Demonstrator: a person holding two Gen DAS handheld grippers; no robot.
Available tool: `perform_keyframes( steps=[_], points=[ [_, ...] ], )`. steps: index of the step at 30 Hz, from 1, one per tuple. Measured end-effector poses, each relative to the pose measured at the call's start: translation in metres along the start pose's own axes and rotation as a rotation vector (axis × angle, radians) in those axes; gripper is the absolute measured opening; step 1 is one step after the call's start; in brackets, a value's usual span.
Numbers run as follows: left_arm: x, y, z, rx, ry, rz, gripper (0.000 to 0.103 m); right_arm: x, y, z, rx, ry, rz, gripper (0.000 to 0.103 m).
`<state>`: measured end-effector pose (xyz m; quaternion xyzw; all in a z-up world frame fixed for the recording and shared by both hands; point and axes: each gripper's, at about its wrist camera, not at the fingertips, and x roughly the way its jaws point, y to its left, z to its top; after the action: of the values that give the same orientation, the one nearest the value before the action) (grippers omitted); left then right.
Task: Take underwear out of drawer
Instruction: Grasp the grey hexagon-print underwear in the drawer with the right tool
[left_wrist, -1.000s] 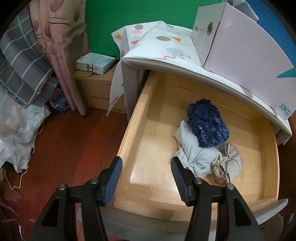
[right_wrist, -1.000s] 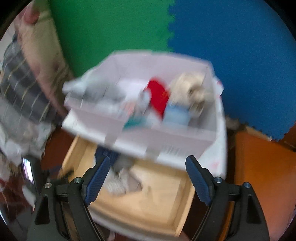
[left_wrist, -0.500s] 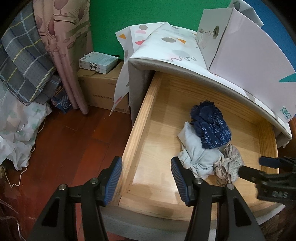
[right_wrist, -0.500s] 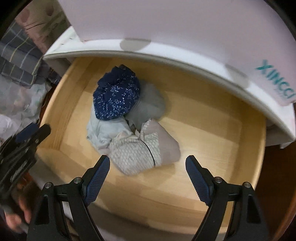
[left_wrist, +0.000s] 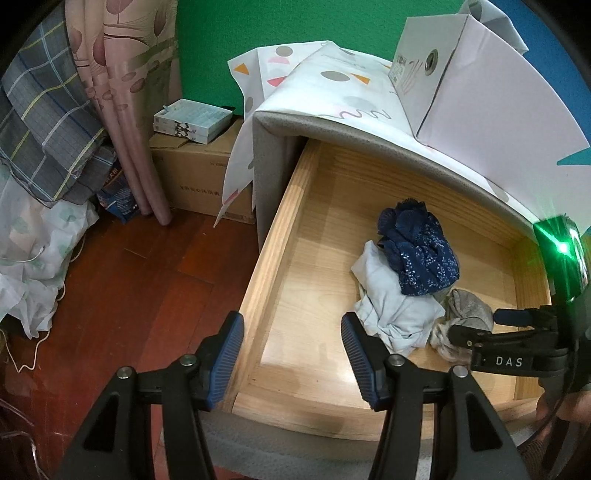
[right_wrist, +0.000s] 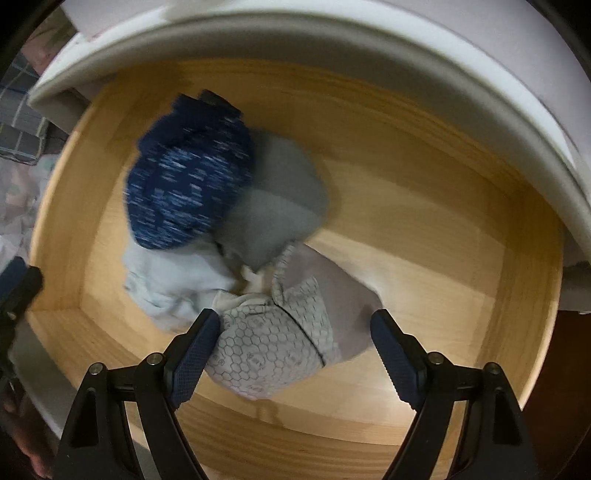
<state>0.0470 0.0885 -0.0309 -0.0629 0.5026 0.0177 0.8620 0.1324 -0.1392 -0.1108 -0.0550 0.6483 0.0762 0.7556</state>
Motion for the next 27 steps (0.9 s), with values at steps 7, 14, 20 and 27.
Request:
perform_keyframes(
  steps=[7,14,20,27],
  points=[
    [0.000,-0.001,-0.001,0.002,-0.001,0.002,0.056,0.007,-0.037,-0.018,0.026,0.051,-0.029,0.082],
    [0.001,-0.002,0.000,0.005,0.000,0.005,0.056,-0.004,-0.056,-0.032,0.043,0.031,0.002,0.082],
    [0.001,-0.002,-0.001,0.007,0.003,0.012,0.056,-0.011,-0.048,-0.013,0.023,-0.009,0.052,0.082],
    [0.002,-0.001,-0.001,0.010,0.010,0.012,0.056,0.010,-0.039,0.019,-0.031,0.022,-0.014,0.072]
  ],
)
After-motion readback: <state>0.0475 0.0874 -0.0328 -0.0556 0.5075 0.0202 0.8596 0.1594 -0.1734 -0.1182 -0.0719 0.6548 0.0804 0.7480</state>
